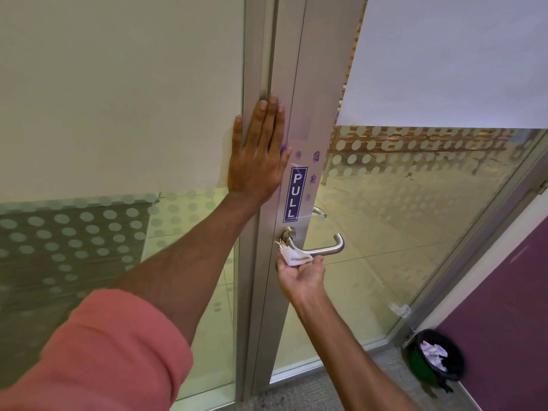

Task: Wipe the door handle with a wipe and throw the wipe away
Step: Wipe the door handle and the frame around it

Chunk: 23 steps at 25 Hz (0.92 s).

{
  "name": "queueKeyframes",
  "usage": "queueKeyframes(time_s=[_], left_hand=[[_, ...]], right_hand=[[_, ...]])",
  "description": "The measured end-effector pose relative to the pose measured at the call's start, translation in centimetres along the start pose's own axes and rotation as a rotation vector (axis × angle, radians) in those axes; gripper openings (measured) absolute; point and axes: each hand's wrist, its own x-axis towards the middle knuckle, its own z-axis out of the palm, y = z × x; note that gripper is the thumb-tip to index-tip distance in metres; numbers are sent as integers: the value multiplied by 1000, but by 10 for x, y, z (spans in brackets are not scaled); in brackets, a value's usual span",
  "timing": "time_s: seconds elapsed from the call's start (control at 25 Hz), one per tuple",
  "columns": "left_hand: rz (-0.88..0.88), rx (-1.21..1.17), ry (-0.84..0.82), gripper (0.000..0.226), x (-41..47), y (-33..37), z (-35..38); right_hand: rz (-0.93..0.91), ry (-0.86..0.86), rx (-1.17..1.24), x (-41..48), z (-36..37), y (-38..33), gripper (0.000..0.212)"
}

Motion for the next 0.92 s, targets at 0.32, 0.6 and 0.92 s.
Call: queueKeyframes(time_s=[0.32, 0.6, 0.92], left_hand=[[15, 2, -10, 64, 0, 0, -1], [3, 14, -5, 65, 0, 0, 1], [15, 2, -15, 63, 1, 0, -3]], right_hand=[[-30, 37, -12, 6, -7, -13, 48], [-90, 16, -151, -1, -21, -38, 34], [-658, -51, -841, -28, -14, -33, 24]])
